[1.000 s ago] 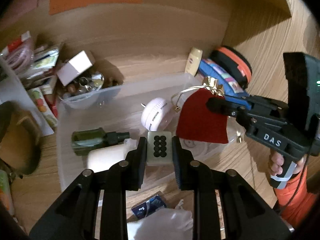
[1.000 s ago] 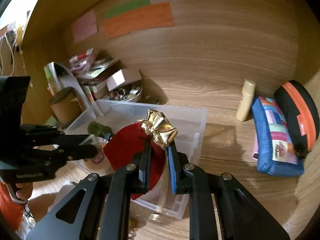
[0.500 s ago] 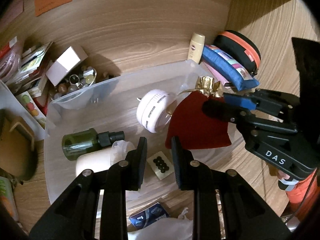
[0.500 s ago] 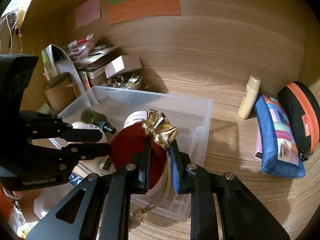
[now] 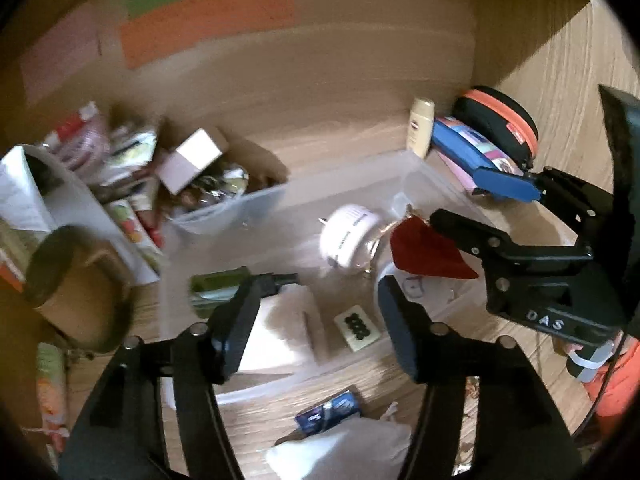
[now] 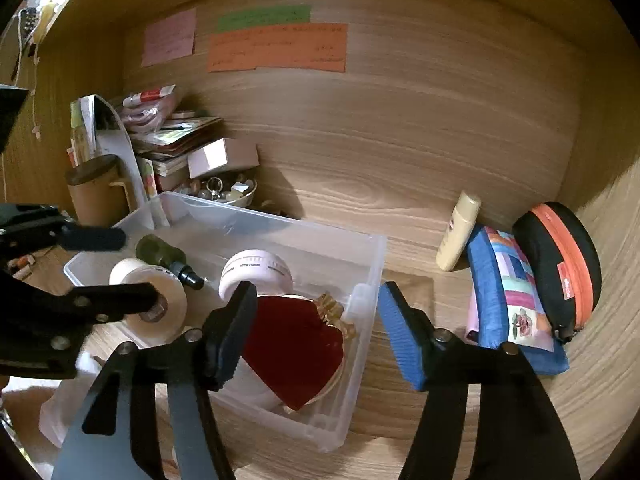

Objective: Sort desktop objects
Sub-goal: 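Lower the tile and pouch into the clear box and open both grippers, then move the left gripper to the white cloth bag while the right approaches the gourd figurine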

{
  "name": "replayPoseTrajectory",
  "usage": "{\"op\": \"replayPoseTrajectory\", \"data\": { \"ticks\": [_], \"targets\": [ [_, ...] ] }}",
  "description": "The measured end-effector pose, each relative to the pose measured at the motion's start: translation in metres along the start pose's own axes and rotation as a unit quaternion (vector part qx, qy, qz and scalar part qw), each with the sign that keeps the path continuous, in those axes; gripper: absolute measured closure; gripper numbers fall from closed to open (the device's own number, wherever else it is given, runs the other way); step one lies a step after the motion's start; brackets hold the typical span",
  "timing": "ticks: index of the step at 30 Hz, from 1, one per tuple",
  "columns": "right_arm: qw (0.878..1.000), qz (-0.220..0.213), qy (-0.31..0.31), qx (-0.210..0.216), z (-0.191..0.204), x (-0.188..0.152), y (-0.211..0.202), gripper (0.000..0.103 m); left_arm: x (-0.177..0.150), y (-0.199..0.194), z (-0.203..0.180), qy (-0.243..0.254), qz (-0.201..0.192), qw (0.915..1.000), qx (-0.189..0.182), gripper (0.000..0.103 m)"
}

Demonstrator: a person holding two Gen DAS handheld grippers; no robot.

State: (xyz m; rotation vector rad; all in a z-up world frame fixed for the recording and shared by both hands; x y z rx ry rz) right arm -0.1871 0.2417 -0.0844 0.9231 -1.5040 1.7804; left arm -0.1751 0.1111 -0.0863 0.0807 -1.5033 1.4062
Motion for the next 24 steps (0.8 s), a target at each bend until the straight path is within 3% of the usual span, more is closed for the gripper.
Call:
{"op": "replayPoseTrajectory", "data": {
  "ticks": [3,7,9,11,16,24],
  "targets": [
    [1.0,0.017,0.008,0.009,0.001,0.001,-0.003,0.042,-0.002,-0.013,0.007,-0.001,-0.006,0.9998,0.017,0.037],
    [0.999,0.023,0.029,0.028,0.005,0.002,-0.018,0.022,-0.007,-0.031,0.015,-0.006,-0.016,0.9993,0.034,0.03],
    [0.999,0.014,0.029,0.026,0.007,0.003,-0.03,0.022,-0.009,-0.038,0.017,-0.009,-0.018,0.9989,0.042,0.023],
    [0.999,0.01,0.026,0.021,0.009,0.003,-0.041,0.017,-0.013,-0.046,0.021,-0.018,-0.022,0.9986,0.045,0.01],
    [1.0,-0.014,0.022,0.004,0.014,0.001,-0.071,0.002,-0.025,-0.065,0.03,-0.041,-0.026,0.9977,0.047,0.006],
    [0.999,-0.027,0.012,-0.016,0.021,-0.017,-0.1,0.0,-0.059,-0.072,0.027,-0.066,-0.007,0.9973,0.031,0.004]
  ]
}}
Point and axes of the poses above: each gripper's, at about its wrist camera, not at the fingertips, and y roughly the way its jaws point, z to its left, x to its top, the point moved 8 cm from there along y, roughly the way its jaws point, and after that the axes turned 13 degrees about y, right-handed, at the moved point
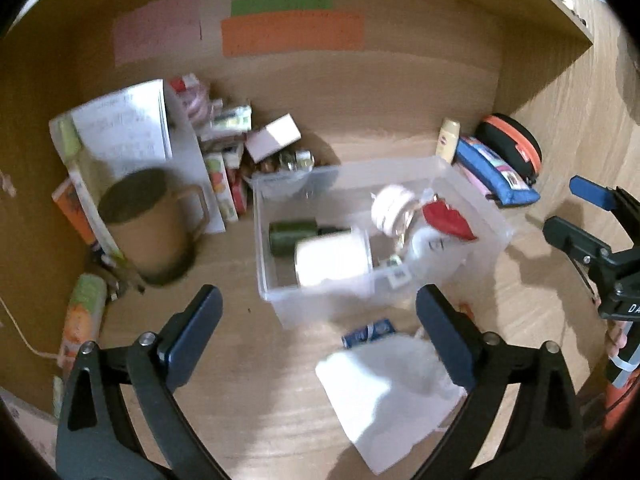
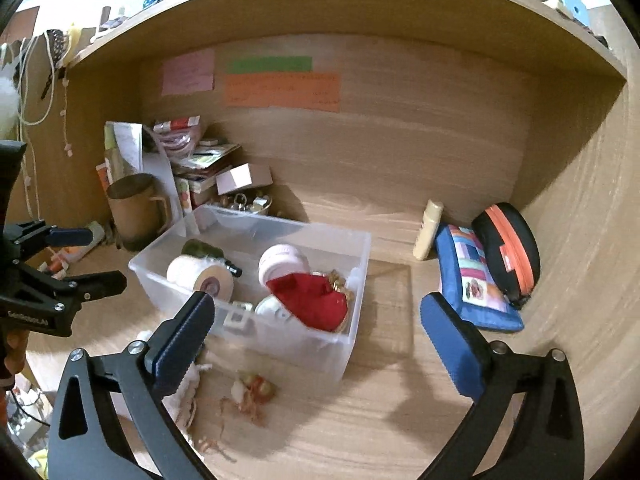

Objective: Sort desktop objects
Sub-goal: 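Move the left gripper to the white cloth bag while the right approaches the gourd figurine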

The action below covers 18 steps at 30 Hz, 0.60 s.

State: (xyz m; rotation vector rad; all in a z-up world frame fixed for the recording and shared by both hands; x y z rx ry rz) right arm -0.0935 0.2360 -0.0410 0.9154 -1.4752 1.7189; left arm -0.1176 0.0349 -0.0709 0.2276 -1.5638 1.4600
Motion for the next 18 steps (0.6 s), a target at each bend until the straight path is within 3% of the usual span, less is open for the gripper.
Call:
{"op": "replayPoseTrajectory", "data": {
  "ticks": [5,11,15,18],
  "targets": [
    [1.0,0.017,0.003,-0.007,-0.002,-0.02,0.0,0.0,-0.028,0.012,-0.023,-0.003,0.02,0.9984,-0.052,0.004],
    [0.999,0.048,0.008,-0.016,-0.009,-0.048,0.014,0.0,-0.06,0.039,-0.049,-0.002,0.07,0.9939,-0.086,0.004],
    [0.998,0.063,-0.009,-0.017,-0.01,-0.061,0.027,0.003,-0.07,0.049,-0.058,0.001,0.081,0.993,-0.086,0.004],
    [0.996,0.082,-0.016,-0.01,-0.01,-0.069,0.038,0.01,-0.075,0.055,-0.064,-0.004,0.09,0.9917,-0.093,0.004]
  ]
}}
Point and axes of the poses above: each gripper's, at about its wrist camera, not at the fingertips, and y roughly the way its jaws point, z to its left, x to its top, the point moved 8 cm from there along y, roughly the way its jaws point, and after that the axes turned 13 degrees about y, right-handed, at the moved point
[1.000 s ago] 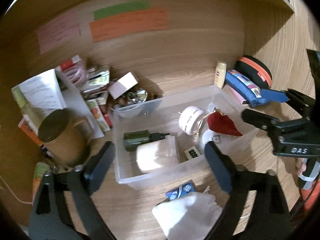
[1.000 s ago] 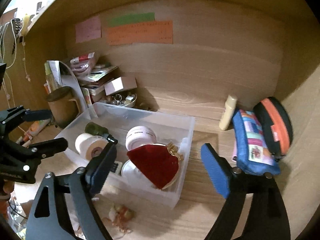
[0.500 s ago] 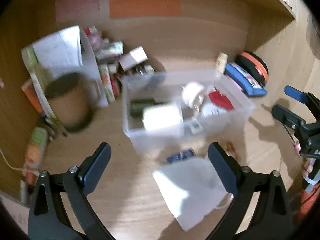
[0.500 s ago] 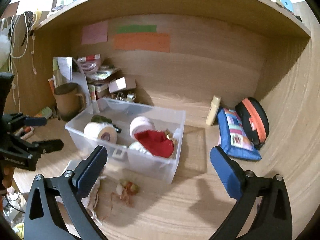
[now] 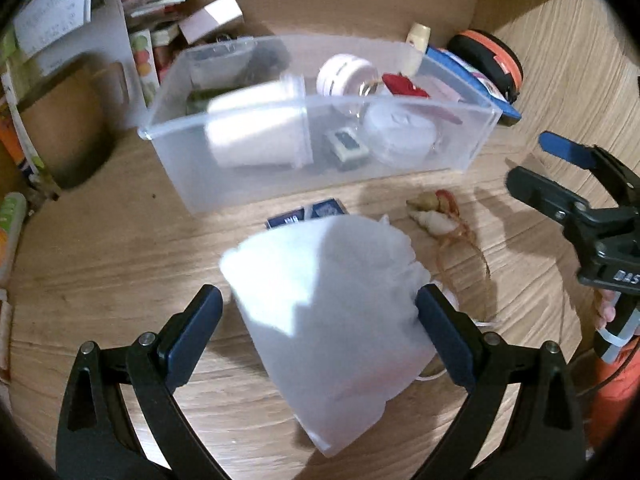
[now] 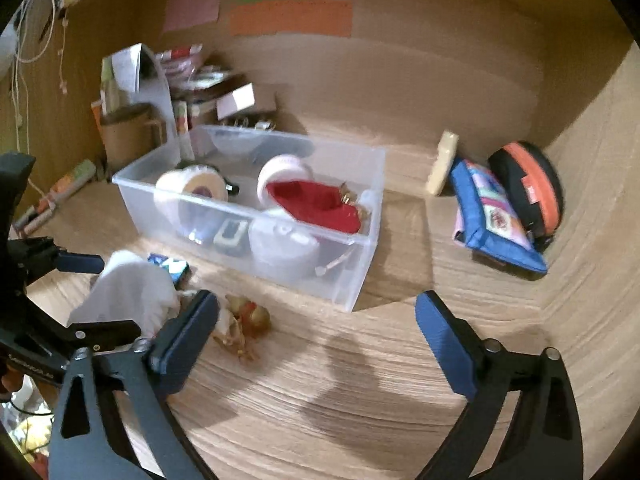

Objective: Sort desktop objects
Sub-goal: 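Move the left gripper to the white cloth bag while the right approaches the gourd figurine, then grasp the white drawstring bag with the left gripper while the right grasps the gourd figurine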

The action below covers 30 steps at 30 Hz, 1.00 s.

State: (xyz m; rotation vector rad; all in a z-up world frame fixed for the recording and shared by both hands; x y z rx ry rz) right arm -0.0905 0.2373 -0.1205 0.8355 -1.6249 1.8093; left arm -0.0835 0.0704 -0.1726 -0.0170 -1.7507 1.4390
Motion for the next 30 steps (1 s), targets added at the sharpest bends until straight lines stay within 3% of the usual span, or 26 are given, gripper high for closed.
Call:
{"op": "replayPoseTrajectory", "data": {
  "ticks": [2,7,9,11,17,23,30],
  "targets": [
    [1.0,0.018,0.004,0.015,0.0,-0.004,0.007,0.017,-0.002,0.002,-0.001,-0.006,0.0,1.0,-0.004,0.004],
    [0.997,0.05,0.013,0.05,0.002,-0.016,0.018,0.025,-0.003,0.007,-0.001,-0.021,-0.001,0.9997,-0.014,0.005],
    [0.997,0.056,0.01,0.053,0.002,-0.017,0.021,0.031,-0.003,0.005,-0.005,-0.014,-0.006,0.9997,-0.016,0.012],
    [0.996,0.067,0.01,0.063,0.003,-0.017,0.027,0.044,-0.003,0.003,-0.01,-0.01,-0.012,0.9994,-0.03,0.028],
    [0.991,0.102,-0.018,0.082,0.016,-0.02,0.047,0.064,-0.008,-0.003,-0.008,-0.015,-0.029,0.9989,-0.034,0.038],
    [0.988,0.119,-0.062,0.078,0.03,-0.029,0.062,0.077,-0.014,-0.012,0.002,-0.022,-0.041,0.9986,-0.023,0.041],
    [0.987,0.115,-0.074,0.079,0.038,-0.029,0.064,0.085,-0.02,-0.022,0.021,-0.038,-0.047,0.9982,0.0,0.042]
  ]
}}
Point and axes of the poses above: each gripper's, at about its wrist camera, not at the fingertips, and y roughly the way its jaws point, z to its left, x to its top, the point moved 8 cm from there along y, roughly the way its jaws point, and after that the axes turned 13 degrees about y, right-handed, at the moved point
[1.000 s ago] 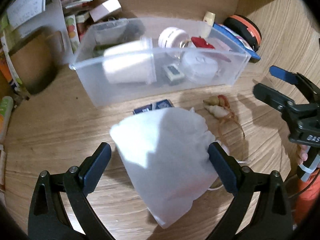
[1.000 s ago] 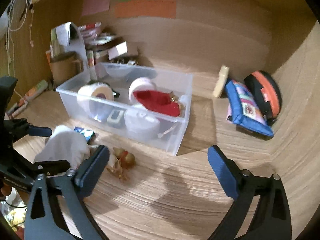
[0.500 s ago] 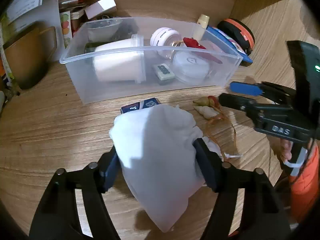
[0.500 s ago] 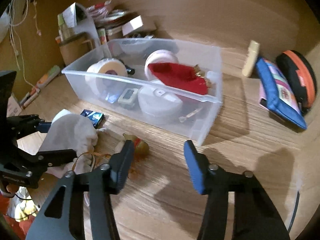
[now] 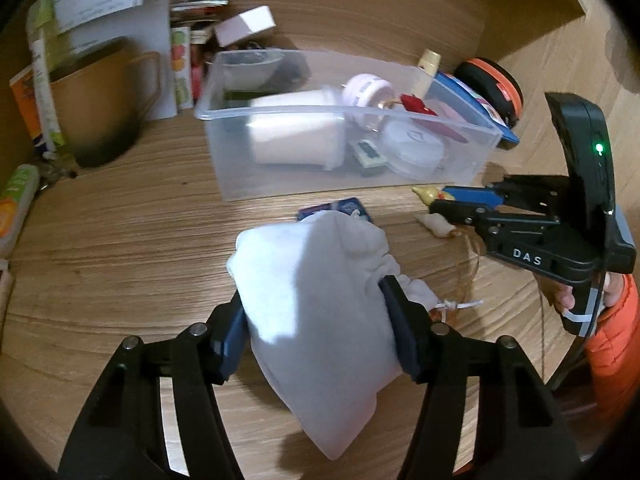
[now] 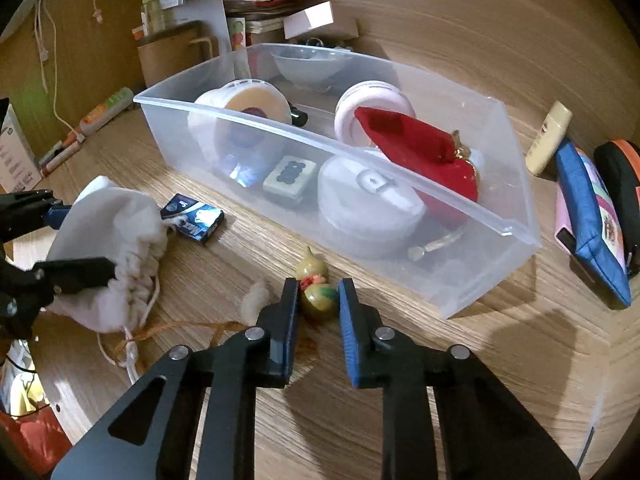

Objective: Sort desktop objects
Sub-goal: 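Grasp the white drawstring bag with the left gripper while the right grasps the gourd figurine, then carry the white bag and gourd figurine over the clear box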

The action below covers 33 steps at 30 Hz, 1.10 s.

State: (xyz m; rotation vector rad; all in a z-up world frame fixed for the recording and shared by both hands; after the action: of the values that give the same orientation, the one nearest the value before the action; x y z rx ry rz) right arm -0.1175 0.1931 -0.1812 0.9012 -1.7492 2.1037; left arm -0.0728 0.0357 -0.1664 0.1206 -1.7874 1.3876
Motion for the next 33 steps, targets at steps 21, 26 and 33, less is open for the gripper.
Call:
{"op": "replayPoseTrajectory", "data": {
  "ticks": [21,26,33],
  "targets": [
    [0.993,-0.095,0.065,0.029,-0.011,0.017,-0.084,0.085,0.0,-0.032,0.039,-0.046,-0.027,0.9986,0.003,0.073],
    [0.991,-0.11,0.063,0.04,-0.005,0.021,-0.099,0.085,-0.004,-0.036,0.034,-0.044,-0.027,0.9986,-0.013,0.038],
    [0.99,-0.12,0.05,0.062,0.011,0.018,-0.113,0.085,-0.009,-0.01,0.019,-0.016,0.016,0.9997,-0.013,0.024]
  ]
}}
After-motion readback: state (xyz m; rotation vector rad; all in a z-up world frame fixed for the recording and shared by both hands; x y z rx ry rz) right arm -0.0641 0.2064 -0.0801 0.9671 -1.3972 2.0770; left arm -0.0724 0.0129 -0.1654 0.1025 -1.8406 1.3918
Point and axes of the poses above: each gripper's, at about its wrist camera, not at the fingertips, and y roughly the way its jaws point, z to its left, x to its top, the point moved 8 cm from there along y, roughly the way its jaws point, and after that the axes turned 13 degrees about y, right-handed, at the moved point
